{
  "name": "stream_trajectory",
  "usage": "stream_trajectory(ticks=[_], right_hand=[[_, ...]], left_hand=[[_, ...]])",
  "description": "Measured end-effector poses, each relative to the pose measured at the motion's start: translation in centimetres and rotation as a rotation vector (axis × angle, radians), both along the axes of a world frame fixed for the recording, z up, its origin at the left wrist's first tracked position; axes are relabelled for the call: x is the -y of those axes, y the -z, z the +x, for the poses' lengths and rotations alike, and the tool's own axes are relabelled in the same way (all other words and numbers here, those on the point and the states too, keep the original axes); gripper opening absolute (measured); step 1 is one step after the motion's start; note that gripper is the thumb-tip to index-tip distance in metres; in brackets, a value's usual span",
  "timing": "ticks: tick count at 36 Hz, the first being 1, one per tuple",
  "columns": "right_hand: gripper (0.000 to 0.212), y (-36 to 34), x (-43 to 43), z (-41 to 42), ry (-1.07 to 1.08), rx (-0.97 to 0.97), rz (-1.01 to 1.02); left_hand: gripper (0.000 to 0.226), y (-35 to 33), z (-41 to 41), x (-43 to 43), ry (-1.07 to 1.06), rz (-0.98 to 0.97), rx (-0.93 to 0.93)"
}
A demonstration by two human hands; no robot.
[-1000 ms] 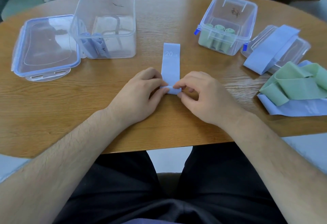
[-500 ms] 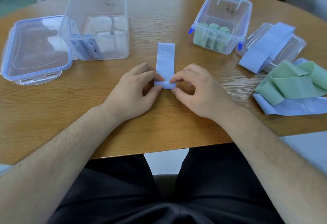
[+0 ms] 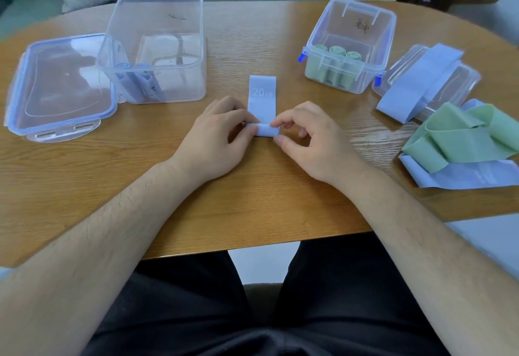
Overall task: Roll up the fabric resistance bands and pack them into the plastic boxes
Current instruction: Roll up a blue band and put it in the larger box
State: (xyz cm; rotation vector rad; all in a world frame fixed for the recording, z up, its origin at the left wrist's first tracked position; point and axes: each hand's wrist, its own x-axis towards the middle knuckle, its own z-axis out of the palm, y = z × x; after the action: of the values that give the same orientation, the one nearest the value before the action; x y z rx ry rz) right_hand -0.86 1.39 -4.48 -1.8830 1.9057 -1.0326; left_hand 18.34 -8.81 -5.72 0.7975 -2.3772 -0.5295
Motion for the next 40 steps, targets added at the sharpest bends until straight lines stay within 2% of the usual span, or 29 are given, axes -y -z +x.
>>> stream_trajectory(ticks=[5,10,16,21,28,31,35,40], right_hand=[[0.018,-0.1,0.7,-0.1,0.016,0.016,0.004],[0.017,0.0,1.1,-0.4,0.02,0.029,0.015],[0.033,-0.1,1.6,-0.6,-0.005,-0.013,0.011],[0.02,0.0,2.5,-1.0,0.008,0.001,-0.016],[0.012,0.1,3.4,-1.3,0.024,0.012,-0.007],[0.014,0.1,3.7,-1.4,0.026,0.003,-0.013],[0.026,0.3,3.6,-1.4,-0.009,0.009,-0.037],[0.02,0.4,4.2,-1.7,0.01,0.022,-0.029]], left_hand=[[0.035,0.1,-0.1,0.0,-0.009,-0.056,0.013],[0.02,-0.1,-0.2,0.3,0.018,-0.086,0.011],[0.02,0.1,-0.8,0.8,-0.019,-0.045,-0.054],[0.015,0.1,-1.3,1.0,-0.042,-0.071,-0.028],[0.023,-0.1,-1.4,1.4,-0.011,-0.136,0.01],[0.019,0.1,-1.6,1.9,-0.012,-0.144,0.003],[0.019,0.4,-2.0,2.5,-0.03,-0.136,-0.017],[0.02,0.2,-2.1,2.7,-0.026,-0.094,-0.046]])
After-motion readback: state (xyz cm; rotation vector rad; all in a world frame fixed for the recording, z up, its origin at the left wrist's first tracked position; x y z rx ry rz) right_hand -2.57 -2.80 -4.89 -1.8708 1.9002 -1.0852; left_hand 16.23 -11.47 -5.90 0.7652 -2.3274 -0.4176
